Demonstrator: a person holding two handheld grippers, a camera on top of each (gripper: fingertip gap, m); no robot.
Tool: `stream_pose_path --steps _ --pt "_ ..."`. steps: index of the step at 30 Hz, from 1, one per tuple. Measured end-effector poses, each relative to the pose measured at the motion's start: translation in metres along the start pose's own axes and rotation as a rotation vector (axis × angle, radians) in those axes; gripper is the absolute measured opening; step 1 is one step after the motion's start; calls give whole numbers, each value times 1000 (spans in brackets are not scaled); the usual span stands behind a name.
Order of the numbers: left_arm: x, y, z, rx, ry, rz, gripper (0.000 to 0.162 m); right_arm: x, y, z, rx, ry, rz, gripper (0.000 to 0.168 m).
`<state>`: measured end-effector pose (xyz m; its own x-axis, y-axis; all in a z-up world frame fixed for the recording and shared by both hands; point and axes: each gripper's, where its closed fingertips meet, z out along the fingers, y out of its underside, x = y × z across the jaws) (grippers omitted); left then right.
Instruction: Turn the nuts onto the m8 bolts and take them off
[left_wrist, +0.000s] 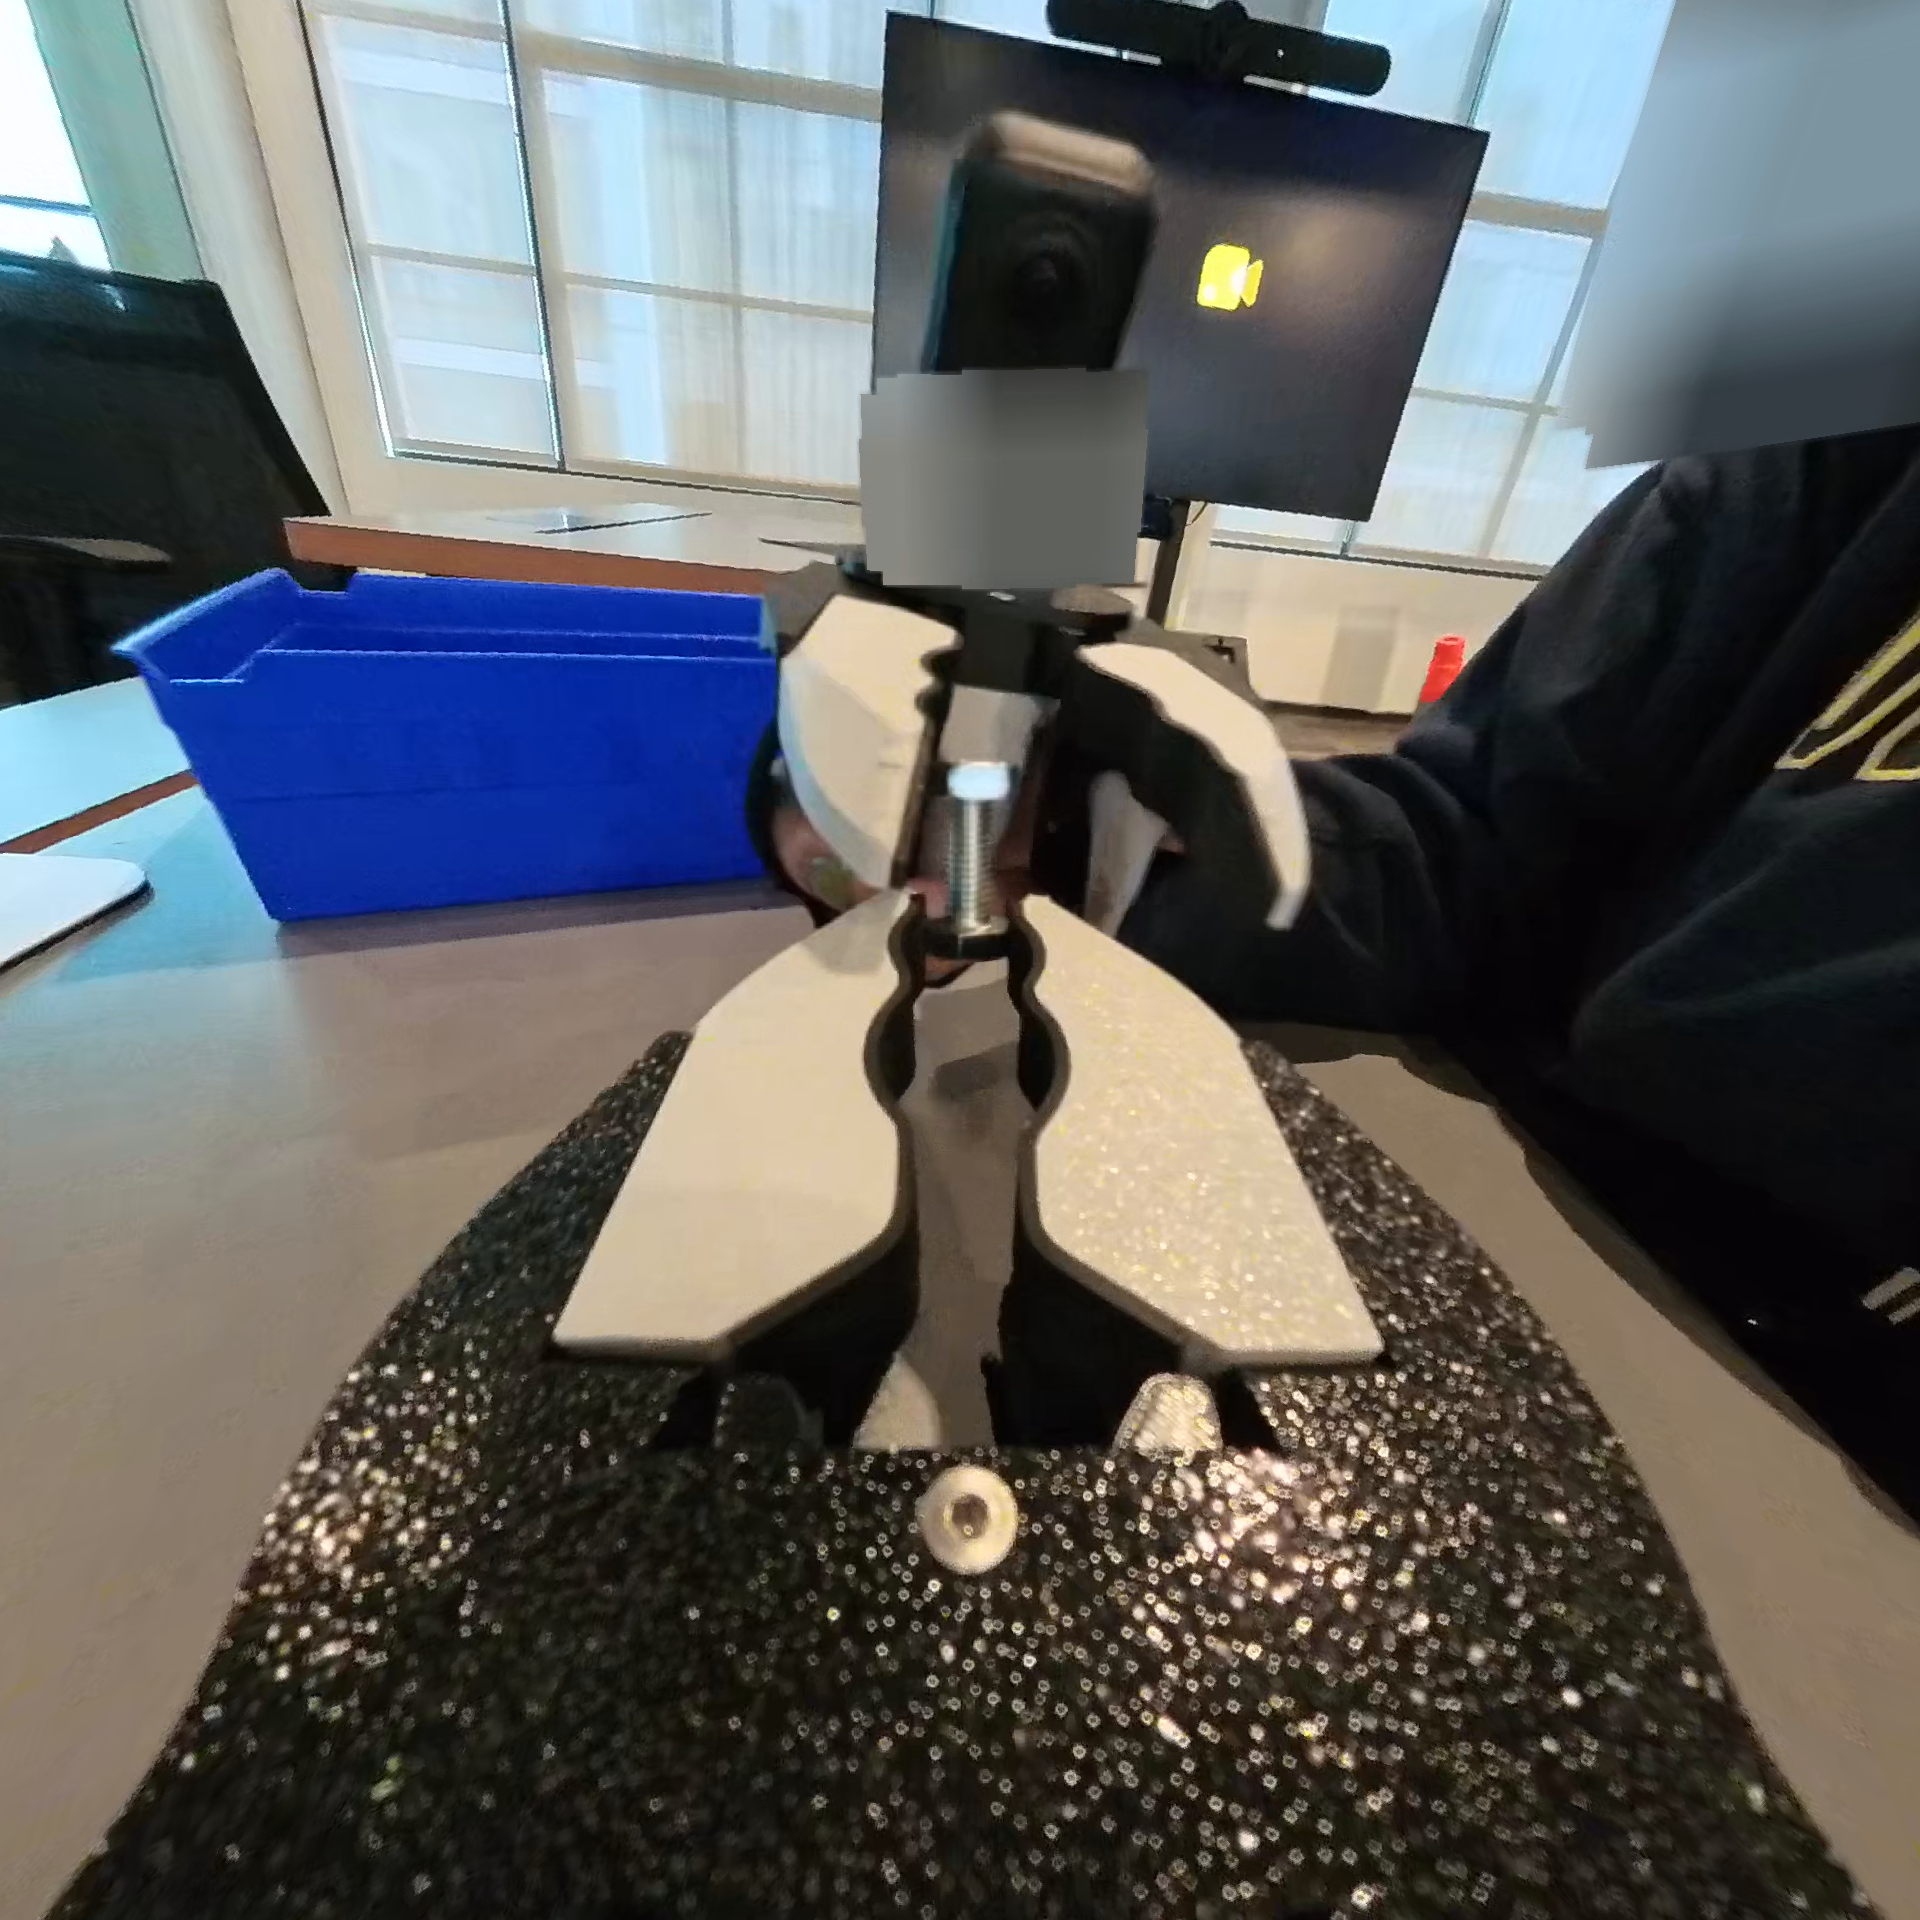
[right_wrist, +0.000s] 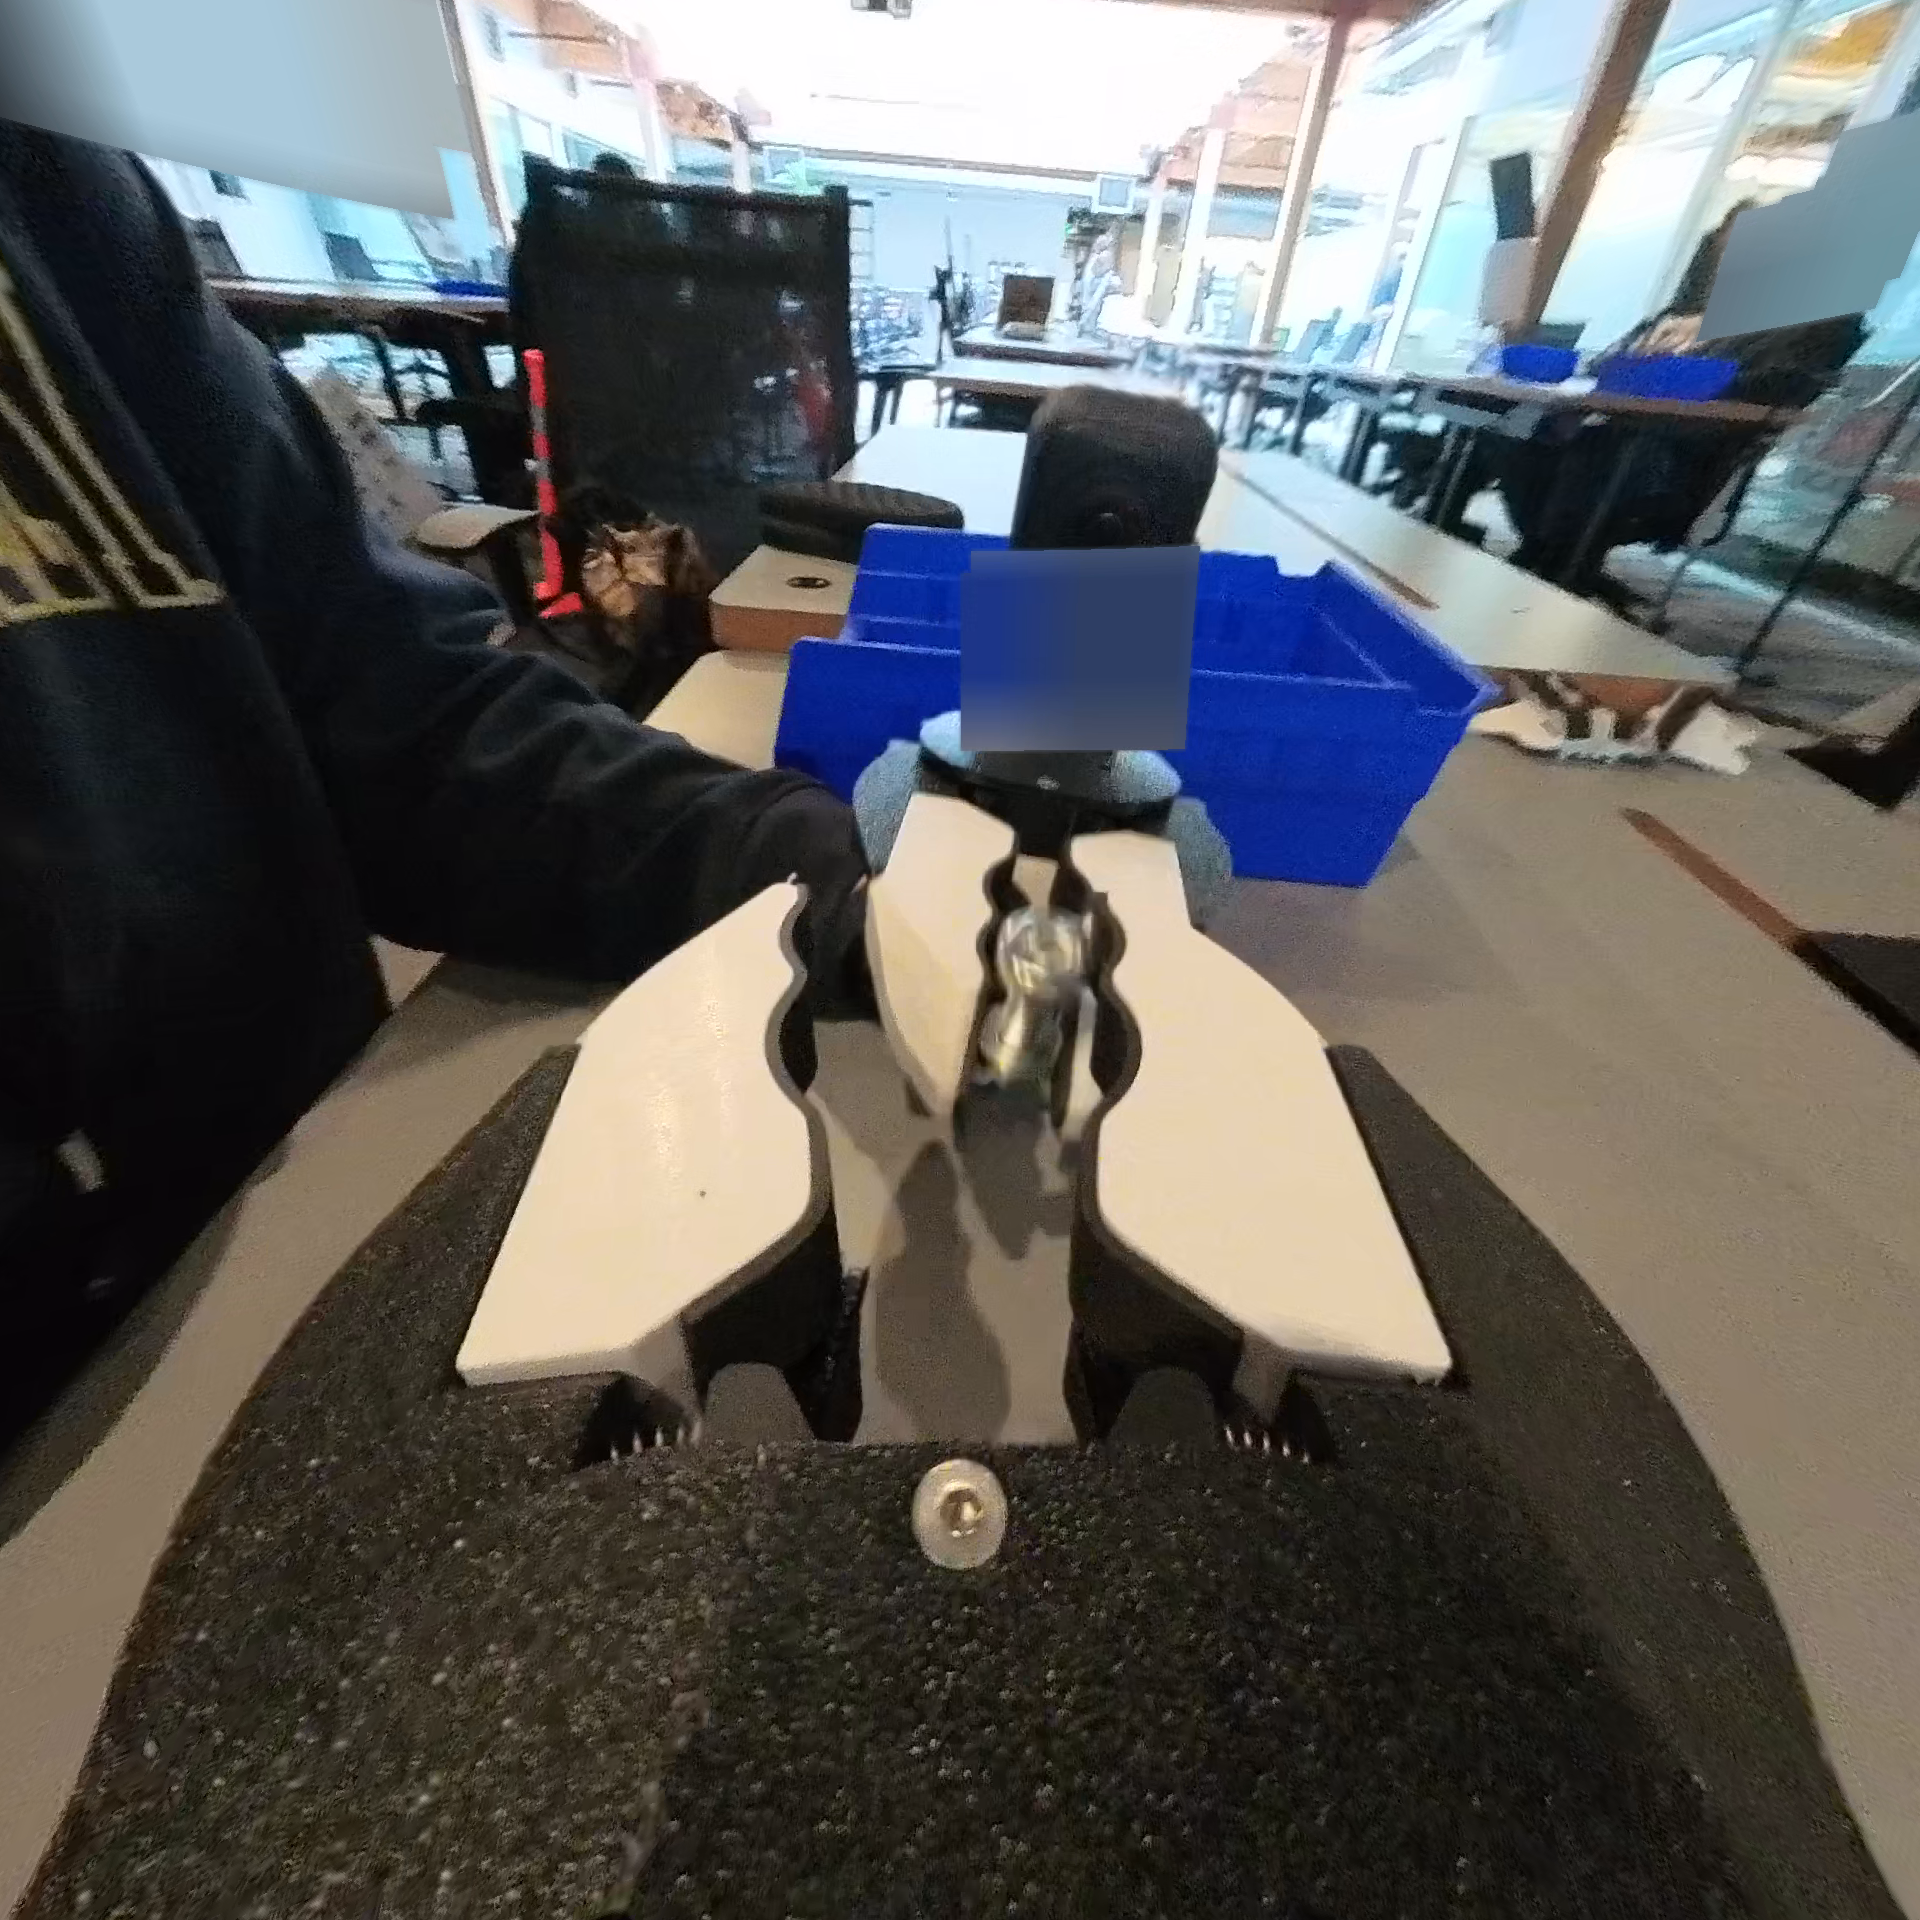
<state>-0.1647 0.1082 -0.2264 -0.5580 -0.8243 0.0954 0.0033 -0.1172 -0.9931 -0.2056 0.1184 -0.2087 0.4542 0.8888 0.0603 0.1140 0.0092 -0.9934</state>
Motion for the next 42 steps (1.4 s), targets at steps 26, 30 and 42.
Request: stream_pose_path --steps 26,30,42 --pt "-5 -4 -5 31 -3 -32 14 6 -3 1 6 64 -29 53" --pt "-8 -6 -9 47 -12 -43 14 9 -4 -31 13 14 58 34" --pt "-1 -2 -3 19 16 -32 14 3 2 -2 -6 30 -20 53"
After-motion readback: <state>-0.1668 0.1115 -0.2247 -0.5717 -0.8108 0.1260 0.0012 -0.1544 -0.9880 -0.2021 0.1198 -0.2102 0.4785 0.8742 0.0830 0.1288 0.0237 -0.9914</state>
